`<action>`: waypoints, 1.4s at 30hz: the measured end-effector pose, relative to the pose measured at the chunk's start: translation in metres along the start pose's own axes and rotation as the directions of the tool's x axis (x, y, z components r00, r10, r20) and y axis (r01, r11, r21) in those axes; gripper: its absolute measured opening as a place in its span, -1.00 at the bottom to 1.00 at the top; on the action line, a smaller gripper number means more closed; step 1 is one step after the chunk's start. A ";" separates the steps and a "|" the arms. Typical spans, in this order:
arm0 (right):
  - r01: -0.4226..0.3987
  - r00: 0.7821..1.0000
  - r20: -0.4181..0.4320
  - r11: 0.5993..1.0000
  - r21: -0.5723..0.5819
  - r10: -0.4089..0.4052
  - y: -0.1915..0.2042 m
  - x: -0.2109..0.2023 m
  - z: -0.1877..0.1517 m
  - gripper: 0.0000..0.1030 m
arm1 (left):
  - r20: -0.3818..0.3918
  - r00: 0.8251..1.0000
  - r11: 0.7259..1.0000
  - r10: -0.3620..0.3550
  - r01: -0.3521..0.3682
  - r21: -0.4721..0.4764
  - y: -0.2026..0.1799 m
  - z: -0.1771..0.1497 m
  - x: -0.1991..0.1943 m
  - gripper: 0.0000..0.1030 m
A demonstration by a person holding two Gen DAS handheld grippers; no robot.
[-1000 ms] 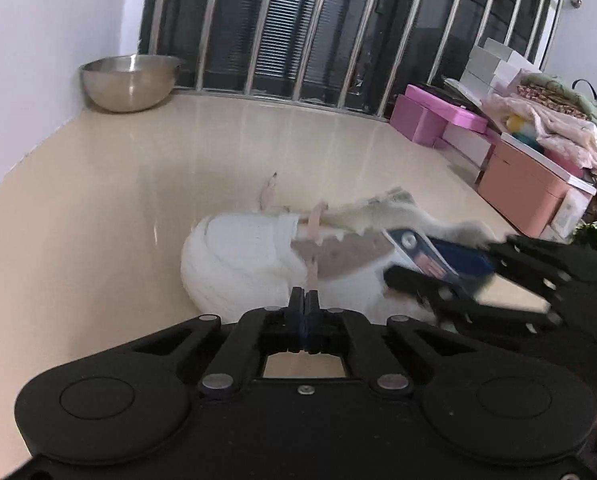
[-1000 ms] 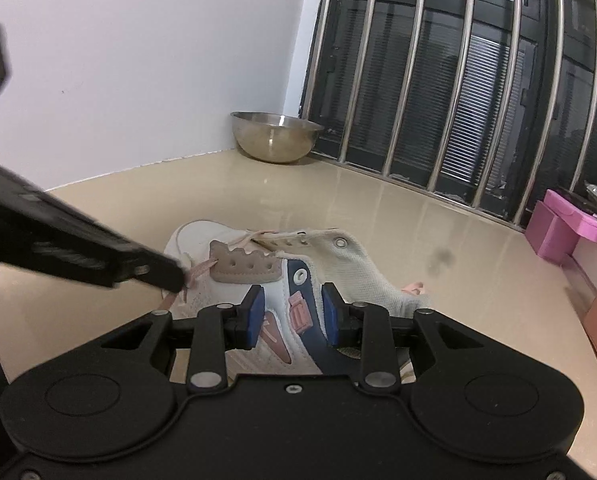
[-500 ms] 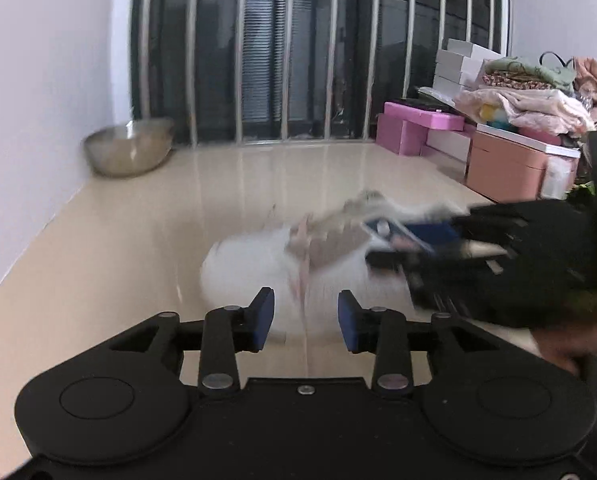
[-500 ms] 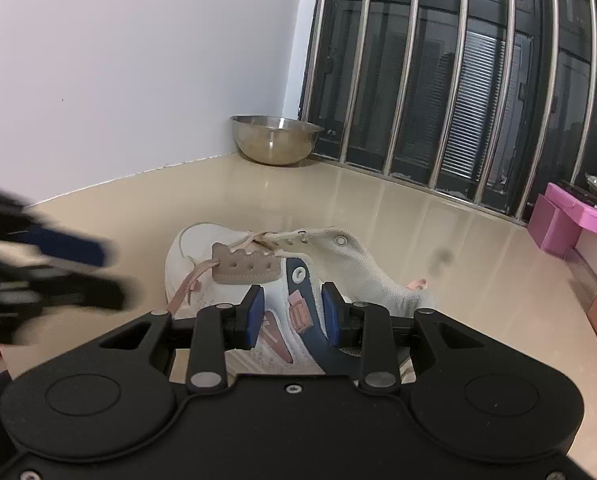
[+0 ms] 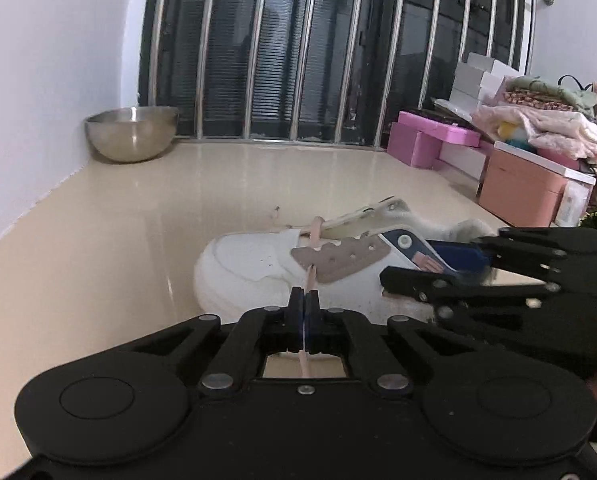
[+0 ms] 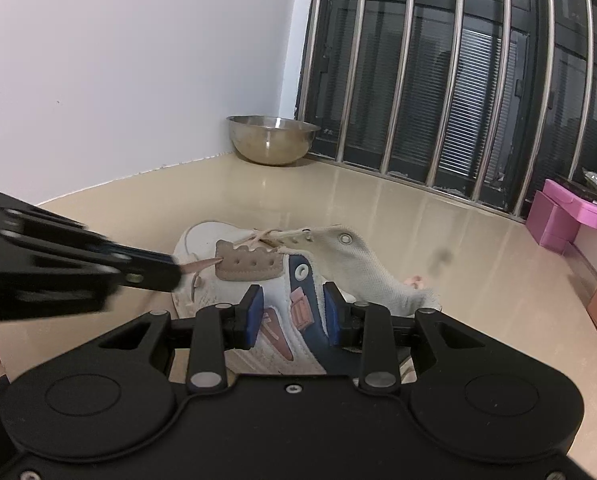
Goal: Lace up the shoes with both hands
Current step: 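Pull the pink lace through the eyelet with the left gripper while the right gripper holds the sneaker, then open the left gripper off the lace while the right gripper releases the sneaker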
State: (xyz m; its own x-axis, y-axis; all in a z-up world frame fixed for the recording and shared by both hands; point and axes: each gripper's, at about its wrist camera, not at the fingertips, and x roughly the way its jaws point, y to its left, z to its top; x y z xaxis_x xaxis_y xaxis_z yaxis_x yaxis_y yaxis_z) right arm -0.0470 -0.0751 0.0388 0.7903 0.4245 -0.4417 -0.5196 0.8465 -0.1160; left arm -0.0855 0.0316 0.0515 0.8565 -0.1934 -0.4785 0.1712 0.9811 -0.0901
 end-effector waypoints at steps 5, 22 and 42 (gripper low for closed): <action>0.001 1.000 -0.003 1.000 -0.004 -0.001 -0.001 0.002 0.001 -0.34 | -0.064 0.998 0.999 -0.024 0.022 -0.043 0.019 -0.016 -0.048 -1.00; 0.028 1.000 -0.005 1.000 -0.004 -0.028 0.002 0.004 0.002 -0.32 | -0.133 0.991 0.995 -0.013 -0.001 -0.101 0.059 -0.042 -0.123 -0.63; -0.021 0.995 -0.093 0.999 0.046 0.025 0.018 -0.008 0.015 -0.31 | -0.141 0.990 0.995 -0.033 0.019 -0.100 0.041 0.022 0.058 -0.82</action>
